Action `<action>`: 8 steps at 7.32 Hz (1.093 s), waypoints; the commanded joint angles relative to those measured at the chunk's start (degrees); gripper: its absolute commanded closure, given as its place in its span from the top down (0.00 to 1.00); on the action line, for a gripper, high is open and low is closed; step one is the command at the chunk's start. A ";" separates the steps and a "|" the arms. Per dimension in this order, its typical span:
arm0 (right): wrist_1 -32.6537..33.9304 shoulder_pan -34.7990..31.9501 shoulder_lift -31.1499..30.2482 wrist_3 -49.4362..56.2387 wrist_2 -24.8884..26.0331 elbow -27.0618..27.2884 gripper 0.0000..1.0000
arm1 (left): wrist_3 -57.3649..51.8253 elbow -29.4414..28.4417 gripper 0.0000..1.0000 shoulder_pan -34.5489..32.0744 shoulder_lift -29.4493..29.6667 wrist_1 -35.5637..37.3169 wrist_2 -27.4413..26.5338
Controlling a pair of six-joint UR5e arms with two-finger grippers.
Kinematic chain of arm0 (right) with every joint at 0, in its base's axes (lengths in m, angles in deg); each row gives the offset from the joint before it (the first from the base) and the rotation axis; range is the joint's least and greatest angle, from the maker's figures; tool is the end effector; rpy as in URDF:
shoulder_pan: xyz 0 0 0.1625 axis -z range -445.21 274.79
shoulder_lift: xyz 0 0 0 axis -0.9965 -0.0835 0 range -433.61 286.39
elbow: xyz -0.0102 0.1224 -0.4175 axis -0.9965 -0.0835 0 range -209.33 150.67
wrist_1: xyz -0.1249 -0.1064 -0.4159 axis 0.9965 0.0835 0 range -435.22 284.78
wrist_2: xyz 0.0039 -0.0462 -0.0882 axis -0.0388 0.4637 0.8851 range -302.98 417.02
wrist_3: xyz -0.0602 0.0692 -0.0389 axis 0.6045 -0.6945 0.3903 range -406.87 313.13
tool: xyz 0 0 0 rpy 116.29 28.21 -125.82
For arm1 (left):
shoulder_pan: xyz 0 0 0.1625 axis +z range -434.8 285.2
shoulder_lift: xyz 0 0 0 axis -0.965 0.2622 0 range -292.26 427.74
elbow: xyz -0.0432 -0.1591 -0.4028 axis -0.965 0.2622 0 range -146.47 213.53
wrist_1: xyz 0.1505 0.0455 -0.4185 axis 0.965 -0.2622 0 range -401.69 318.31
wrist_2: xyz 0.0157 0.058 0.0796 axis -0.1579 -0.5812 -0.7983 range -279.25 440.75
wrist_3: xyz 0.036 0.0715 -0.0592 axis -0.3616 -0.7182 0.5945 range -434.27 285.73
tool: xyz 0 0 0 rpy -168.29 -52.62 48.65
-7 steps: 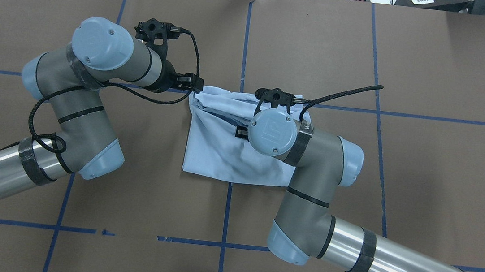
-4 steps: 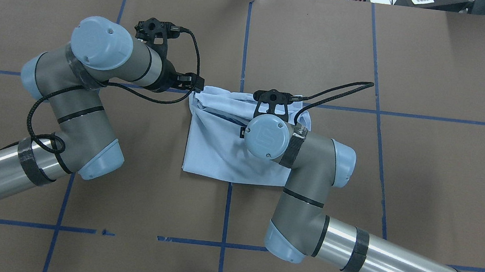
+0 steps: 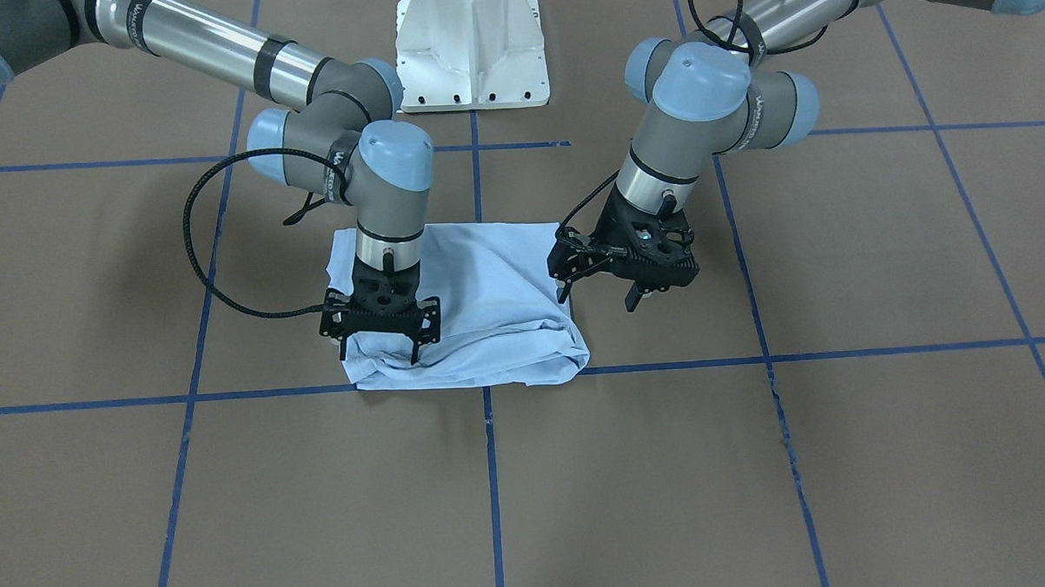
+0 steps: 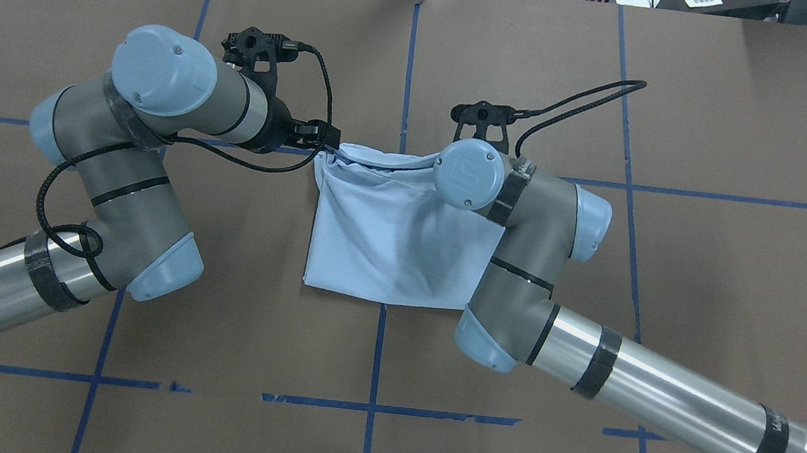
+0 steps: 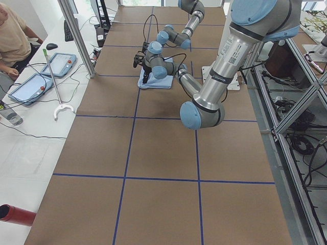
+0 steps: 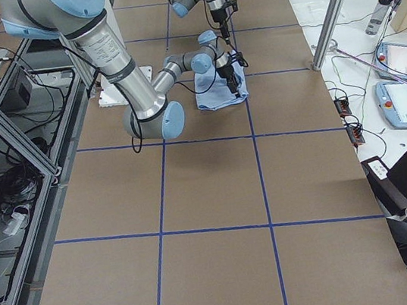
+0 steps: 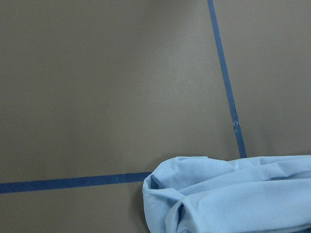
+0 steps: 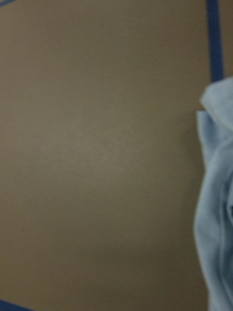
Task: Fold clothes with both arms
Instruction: 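Release the shirt with the right gripper and lift it away while the left gripper holds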
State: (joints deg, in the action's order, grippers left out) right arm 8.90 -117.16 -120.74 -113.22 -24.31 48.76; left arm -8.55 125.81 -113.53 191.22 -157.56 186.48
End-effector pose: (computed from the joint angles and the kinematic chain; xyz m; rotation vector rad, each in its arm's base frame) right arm -0.6010 -0.5496 0.2810 0.4292 -0.5004 0.1884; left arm 0.4936 -0.5322 0.2339 0.3471 1.0395 -0.0789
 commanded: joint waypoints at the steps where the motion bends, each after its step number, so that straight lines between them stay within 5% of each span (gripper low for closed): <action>1: -0.70 -6.69 3.53 6.65 -0.32 -5.57 1.00 | 0.11 0.18 1.00 -0.03 -0.08 0.03 0.10; 2: -2.53 -8.81 4.93 6.59 -1.54 -7.15 1.00 | 0.11 0.18 1.00 0.06 -0.43 0.03 0.19; 4: -3.43 -13.64 5.64 6.59 -14.49 -7.08 1.00 | 3.60 -1.39 1.00 1.19 -0.08 0.29 -0.08; 8: -3.60 -14.10 5.73 6.94 -16.49 -6.82 1.00 | 7.58 -9.54 1.00 6.91 5.44 0.90 -4.65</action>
State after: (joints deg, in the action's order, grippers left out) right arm 5.34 -131.20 -114.97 -106.27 -40.61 41.93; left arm -1.55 119.99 -107.19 194.48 -156.69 182.84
